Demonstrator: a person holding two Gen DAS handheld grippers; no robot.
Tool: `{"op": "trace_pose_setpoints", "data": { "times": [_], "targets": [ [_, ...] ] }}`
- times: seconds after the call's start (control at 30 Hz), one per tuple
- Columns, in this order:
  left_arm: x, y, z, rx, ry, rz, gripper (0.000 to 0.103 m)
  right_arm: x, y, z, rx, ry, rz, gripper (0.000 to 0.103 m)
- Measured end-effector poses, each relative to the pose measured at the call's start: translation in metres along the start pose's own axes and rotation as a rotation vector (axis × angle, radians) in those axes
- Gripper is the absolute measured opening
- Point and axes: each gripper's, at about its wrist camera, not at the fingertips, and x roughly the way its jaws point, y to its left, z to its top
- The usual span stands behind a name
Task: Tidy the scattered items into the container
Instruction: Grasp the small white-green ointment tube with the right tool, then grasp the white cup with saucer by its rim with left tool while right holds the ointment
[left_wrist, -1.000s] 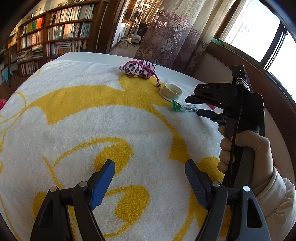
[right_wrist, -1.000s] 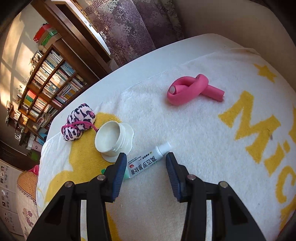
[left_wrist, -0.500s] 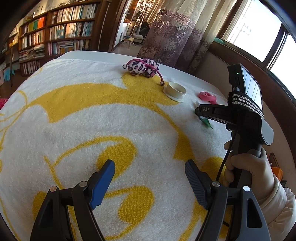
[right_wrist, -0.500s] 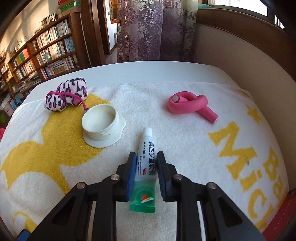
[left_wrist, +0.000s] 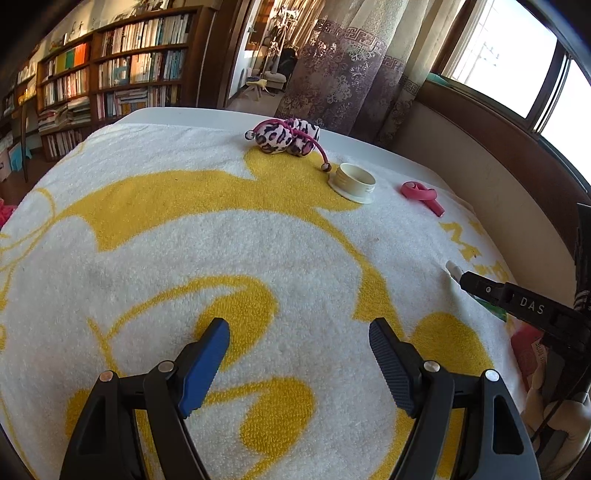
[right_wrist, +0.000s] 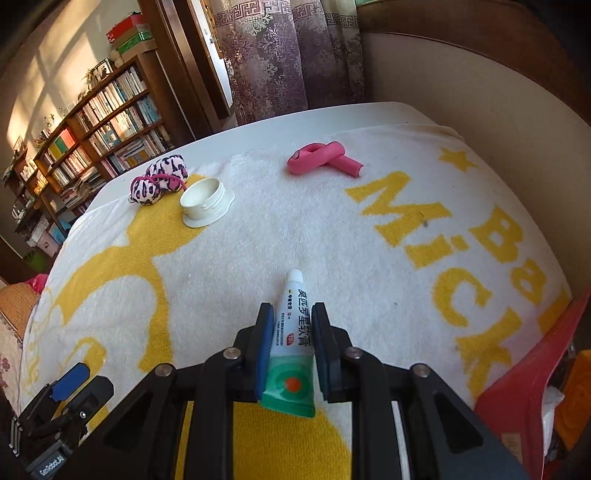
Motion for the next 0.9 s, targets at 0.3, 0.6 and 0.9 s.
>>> {"op": "trace_pose_setpoints", "data": {
  "times": [0.3, 0.6, 0.9],
  "targets": [
    [0.02, -0.027, 0.026, 0.07, 0.022, 0.052, 0.08, -0.022, 0.006, -0.021, -0.035, -0.077, 0.064, 0.023],
    [0.07, -0.068, 0.076, 0.182, -0.007, 0.087, 0.08, -0.029, -0.01, -0.024, 0.021, -0.087, 0.144, 0.023],
    [0.114, -0.077, 0.115, 0.188, 0.008, 0.096, 0.08, -0.032, -0.007, -0.027, 0.045, -0.052, 0.224, 0.023]
  ]
}}
